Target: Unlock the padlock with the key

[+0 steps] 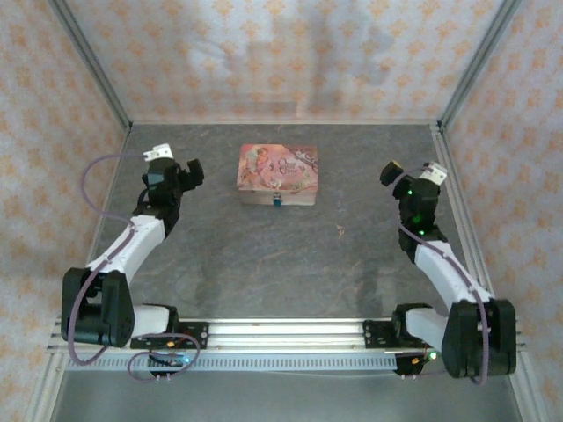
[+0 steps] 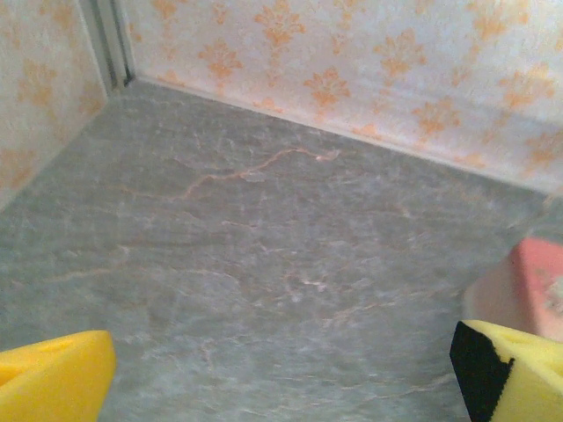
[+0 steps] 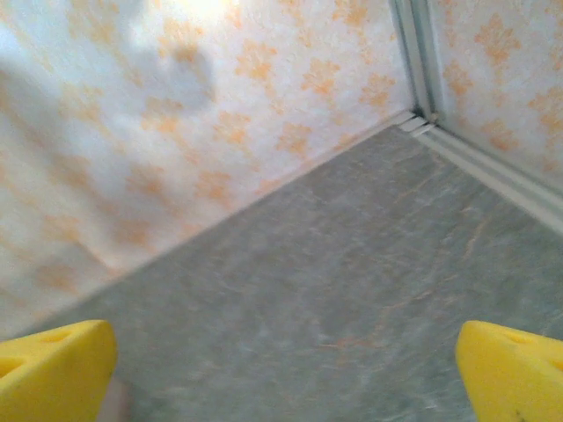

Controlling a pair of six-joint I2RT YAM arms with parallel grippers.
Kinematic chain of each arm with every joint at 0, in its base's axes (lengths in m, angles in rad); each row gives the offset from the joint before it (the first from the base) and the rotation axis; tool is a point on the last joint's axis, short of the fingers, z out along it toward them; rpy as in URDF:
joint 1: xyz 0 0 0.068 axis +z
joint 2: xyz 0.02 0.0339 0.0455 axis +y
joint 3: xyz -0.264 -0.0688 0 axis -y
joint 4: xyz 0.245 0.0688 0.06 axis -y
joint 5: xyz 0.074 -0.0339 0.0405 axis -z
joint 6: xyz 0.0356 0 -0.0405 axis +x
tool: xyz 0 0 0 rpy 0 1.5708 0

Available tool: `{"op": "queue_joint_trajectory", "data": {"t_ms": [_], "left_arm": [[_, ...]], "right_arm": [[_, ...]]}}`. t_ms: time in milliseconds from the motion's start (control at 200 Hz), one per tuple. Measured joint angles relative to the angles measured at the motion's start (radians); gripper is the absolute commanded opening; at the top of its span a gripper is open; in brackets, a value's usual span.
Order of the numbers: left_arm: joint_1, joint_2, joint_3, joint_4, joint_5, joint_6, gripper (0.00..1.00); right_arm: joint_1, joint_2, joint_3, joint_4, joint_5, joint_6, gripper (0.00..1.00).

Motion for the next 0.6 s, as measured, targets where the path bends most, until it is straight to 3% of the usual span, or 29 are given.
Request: {"op": "queue_joint_trajectory", "data": {"t_ms": [85,215,400,595], "left_arm": [[0.009,-0.032,0.008,-0.042,0.047,-0.100,0.97],[-0.005,-0.093,0.008,-0.138,0.118,-0.218,0.90],[-0.131,-0.237,-0.051,-0.251,0.193,-0.319,0.75],[-0.225,-0.407,-0.221,-0.324,0.251,-0.415,0.69]], "right_arm": [[-0.006,-0.014,0.023,-0.069,-0.085,0.074,0.72],[0.004,0.066,0.149,-0.277,-0.194,0.109,0.51],[0.085,0.183,0.249,-0.508,-0.235,0.094,0.32],[0.164,0.362,0.273,-0.636,-0.249,0.095,0.31]]}}
